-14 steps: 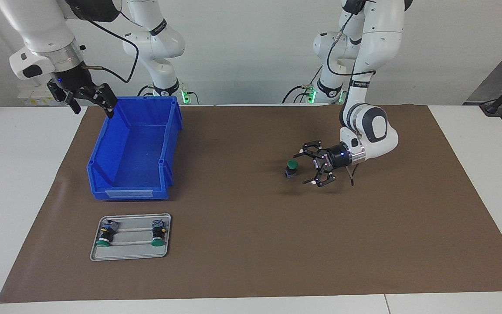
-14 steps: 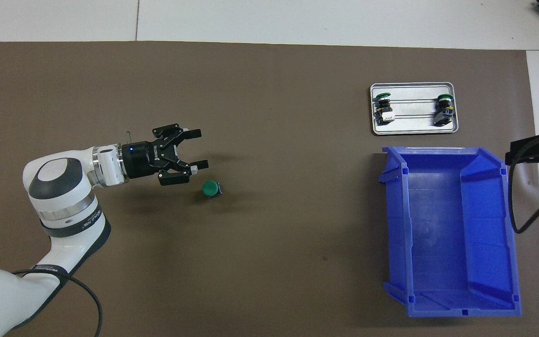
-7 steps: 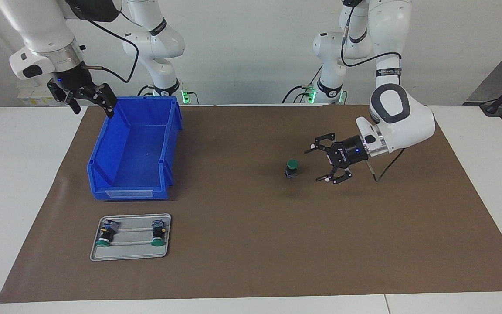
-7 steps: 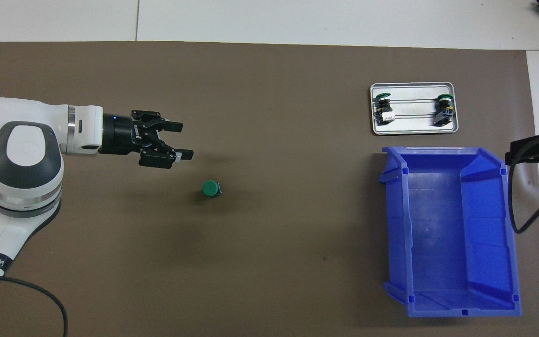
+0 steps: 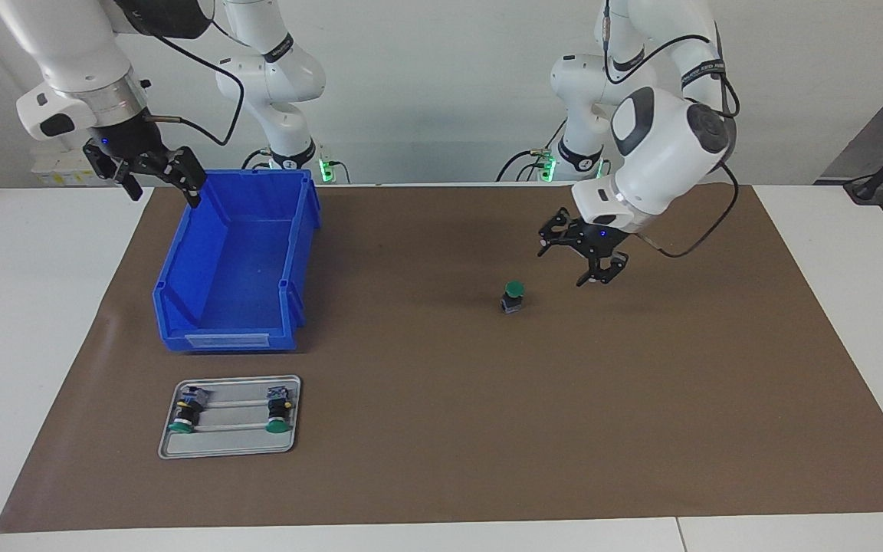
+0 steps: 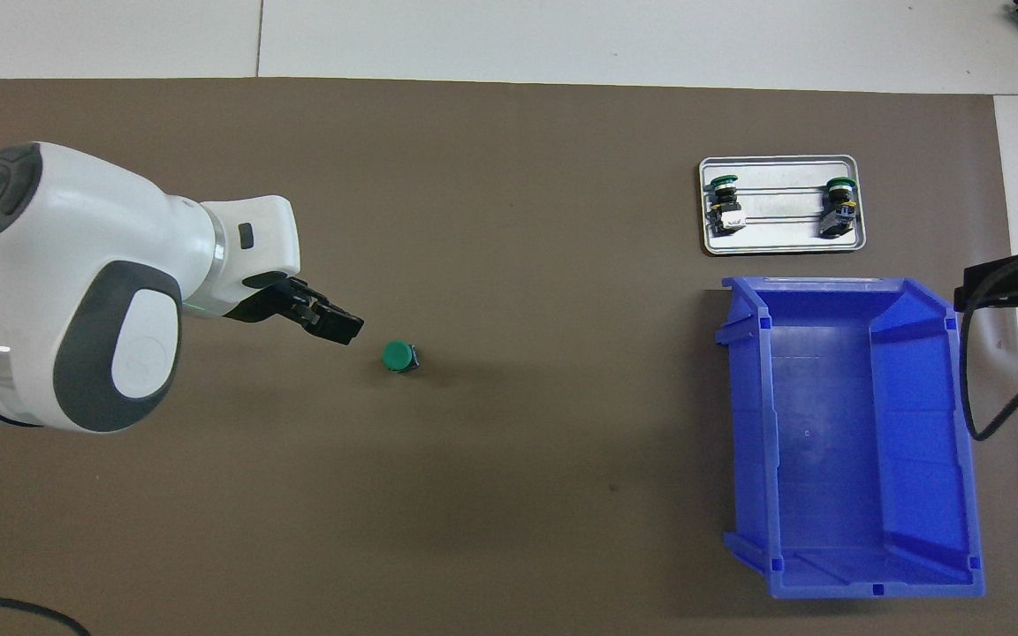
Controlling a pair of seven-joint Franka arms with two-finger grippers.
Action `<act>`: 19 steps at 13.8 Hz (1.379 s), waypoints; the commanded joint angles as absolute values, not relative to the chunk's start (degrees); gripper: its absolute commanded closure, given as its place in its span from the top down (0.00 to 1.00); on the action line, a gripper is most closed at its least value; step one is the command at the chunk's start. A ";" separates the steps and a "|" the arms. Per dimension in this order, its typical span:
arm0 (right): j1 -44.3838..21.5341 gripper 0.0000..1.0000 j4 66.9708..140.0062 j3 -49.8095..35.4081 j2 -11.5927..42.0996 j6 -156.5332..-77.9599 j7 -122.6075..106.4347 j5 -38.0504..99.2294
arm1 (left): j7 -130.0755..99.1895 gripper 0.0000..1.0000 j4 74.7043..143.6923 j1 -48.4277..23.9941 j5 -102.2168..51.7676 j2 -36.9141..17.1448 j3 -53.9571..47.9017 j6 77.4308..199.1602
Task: Place and press button with both arms
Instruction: 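Move the left gripper over the top of the green button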
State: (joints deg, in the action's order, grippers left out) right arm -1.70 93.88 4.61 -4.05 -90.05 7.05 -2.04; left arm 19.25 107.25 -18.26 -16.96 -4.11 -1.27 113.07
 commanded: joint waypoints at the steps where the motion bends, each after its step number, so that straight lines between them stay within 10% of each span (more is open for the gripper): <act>1: -1.67 1.00 94.39 4.57 -4.92 -89.56 7.38 -1.93 | -1.51 0.93 106.96 -21.70 -9.86 -4.22 -0.53 113.82; 5: -1.67 1.00 94.39 4.57 -4.92 -89.56 7.38 -1.93 | -15.97 0.84 107.93 -25.48 -1.32 -3.69 -0.79 113.56; 9: -1.67 1.00 94.39 4.57 -4.92 -89.56 7.38 -1.93 | -18.11 0.04 108.81 -26.19 -1.41 -4.04 -1.14 112.50; 19: -1.67 1.00 94.40 4.57 -4.92 -89.56 7.38 -1.93 | -20.48 0.00 112.49 -28.39 -1.41 -9.58 -1.14 121.99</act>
State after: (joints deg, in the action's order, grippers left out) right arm -1.71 93.88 4.61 -4.05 -90.05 7.05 -2.04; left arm -18.77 110.21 -27.56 -2.70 -10.28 -1.71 120.05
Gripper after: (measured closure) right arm 0.000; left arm 0.991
